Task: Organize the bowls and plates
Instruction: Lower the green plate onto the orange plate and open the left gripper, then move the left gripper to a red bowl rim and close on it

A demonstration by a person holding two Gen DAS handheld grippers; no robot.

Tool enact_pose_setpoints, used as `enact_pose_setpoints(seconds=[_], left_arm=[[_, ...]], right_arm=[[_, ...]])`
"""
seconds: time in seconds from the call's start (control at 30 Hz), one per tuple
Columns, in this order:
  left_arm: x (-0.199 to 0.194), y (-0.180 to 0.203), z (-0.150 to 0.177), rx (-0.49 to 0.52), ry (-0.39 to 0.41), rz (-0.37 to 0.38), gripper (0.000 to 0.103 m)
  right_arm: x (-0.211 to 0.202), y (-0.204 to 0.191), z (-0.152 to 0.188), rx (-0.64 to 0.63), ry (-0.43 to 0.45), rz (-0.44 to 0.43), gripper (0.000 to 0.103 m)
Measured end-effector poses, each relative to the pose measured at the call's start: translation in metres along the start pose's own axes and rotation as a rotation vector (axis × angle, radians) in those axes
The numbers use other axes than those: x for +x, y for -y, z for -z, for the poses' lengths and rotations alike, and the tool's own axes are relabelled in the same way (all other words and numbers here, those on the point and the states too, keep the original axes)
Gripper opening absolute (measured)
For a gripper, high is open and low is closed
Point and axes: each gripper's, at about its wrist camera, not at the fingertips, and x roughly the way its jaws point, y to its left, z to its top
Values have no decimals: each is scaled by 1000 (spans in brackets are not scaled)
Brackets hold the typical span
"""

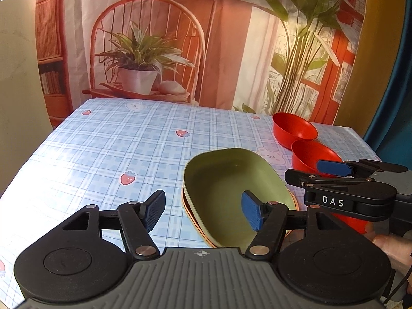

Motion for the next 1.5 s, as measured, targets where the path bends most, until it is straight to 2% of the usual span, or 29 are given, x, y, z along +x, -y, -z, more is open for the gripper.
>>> enact_pose_setpoints(seconds=[0.13, 0.17, 0.27, 0.3, 0.33, 0.57, 0.67, 0.77, 0.93, 1.23, 1.37, 1.5], left_arm=[[-6, 4, 0, 11, 10, -5, 83], [-7, 5, -1, 13, 12, -5, 88], [-10, 8, -2, 17, 14, -25, 100], [-10, 8, -3, 17, 13, -31, 101], [-10, 9, -3, 14, 11, -34, 103], [-11, 9, -10, -7, 40, 20, 103], [-10, 6, -16, -48, 56, 70, 103], [-10, 8, -25, -50, 76, 70, 103], [-12, 12, -48, -52, 130, 102, 103], [-5, 39, -92, 10, 227, 114, 103], [11, 50, -113, 0, 197, 120, 103], [31, 63, -127, 33, 178, 92, 103]], right_arm=[[-8, 7, 3, 27, 7, -4, 69], [-10, 10, 3, 33, 9, -4, 71], [-16, 16, 5, 55, 20, -9, 88], [-18, 18, 6, 65, 26, -11, 99], [-21, 20, 6, 77, 38, -9, 103], [-39, 33, 1, 123, 69, -14, 103], [-46, 39, -3, 145, 89, 1, 103], [-54, 48, -8, 155, 119, 18, 103], [-62, 74, -29, 210, 123, -1, 103], [-70, 123, -72, 213, 182, 63, 103], [-62, 140, -89, 170, 172, 129, 103], [-52, 151, -99, 128, 160, 129, 103]])
